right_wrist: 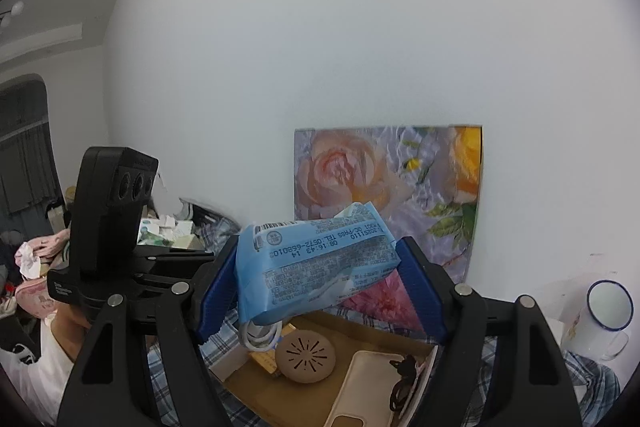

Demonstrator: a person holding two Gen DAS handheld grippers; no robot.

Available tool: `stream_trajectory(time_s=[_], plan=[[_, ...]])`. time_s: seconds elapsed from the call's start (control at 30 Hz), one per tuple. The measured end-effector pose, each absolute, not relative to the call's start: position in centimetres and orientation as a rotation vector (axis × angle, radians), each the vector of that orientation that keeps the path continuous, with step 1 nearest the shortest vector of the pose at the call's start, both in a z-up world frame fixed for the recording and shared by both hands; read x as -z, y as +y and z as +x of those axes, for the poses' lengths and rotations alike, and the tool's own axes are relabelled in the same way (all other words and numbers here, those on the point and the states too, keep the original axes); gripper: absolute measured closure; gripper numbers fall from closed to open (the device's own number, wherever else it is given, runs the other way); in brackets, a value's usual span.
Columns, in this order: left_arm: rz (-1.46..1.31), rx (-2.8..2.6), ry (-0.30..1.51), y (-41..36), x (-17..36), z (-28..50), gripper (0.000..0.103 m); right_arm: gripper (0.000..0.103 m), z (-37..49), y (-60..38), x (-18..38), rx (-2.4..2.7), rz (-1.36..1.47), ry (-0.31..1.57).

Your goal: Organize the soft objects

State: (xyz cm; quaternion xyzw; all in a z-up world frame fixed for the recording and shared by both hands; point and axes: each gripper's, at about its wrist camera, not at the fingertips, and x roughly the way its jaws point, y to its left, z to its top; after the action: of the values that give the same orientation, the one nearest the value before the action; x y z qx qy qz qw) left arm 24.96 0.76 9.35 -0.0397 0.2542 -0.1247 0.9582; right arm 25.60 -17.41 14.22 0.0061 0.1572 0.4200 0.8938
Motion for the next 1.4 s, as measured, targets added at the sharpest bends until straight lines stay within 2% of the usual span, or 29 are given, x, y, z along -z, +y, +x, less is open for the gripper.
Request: stream_trajectory(time_s=[1.4], plan=[[-0.131, 0.197, 0.779, 1.1, 0.6, 31.0, 0.081, 0.028, 33.2, -14.0, -2.2, -0.792, 0.024, 0.688]])
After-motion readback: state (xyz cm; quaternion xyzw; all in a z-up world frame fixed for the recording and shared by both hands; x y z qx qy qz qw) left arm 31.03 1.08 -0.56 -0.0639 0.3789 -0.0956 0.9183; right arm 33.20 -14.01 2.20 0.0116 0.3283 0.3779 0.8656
